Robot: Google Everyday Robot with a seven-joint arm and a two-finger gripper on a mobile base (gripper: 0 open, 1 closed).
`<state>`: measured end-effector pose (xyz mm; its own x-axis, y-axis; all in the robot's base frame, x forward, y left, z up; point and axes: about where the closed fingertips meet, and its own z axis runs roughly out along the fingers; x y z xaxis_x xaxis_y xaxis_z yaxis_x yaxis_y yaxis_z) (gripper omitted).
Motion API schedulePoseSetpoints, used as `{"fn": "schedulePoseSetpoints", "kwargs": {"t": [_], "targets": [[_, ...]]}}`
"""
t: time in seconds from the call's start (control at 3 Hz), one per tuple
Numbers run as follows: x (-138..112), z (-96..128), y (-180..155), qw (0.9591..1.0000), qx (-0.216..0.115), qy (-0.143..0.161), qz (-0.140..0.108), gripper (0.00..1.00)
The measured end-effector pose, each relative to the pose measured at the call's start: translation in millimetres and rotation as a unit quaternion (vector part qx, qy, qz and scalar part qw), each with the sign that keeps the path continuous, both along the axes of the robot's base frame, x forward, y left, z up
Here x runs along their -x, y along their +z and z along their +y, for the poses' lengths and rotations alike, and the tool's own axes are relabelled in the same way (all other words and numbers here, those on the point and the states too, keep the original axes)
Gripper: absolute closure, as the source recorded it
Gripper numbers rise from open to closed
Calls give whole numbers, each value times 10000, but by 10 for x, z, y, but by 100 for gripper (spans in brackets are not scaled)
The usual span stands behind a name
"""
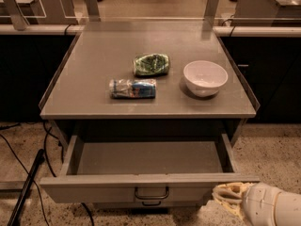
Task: Close top drawer
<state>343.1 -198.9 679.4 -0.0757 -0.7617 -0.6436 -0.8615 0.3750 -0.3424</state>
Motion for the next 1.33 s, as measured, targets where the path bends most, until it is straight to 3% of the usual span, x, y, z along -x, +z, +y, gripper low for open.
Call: {"fn": "schedulePoseSetpoints", "kwargs": {"t": [1.33], "targets": [[-558, 284, -264, 9992, 302, 210, -131, 100]]}}
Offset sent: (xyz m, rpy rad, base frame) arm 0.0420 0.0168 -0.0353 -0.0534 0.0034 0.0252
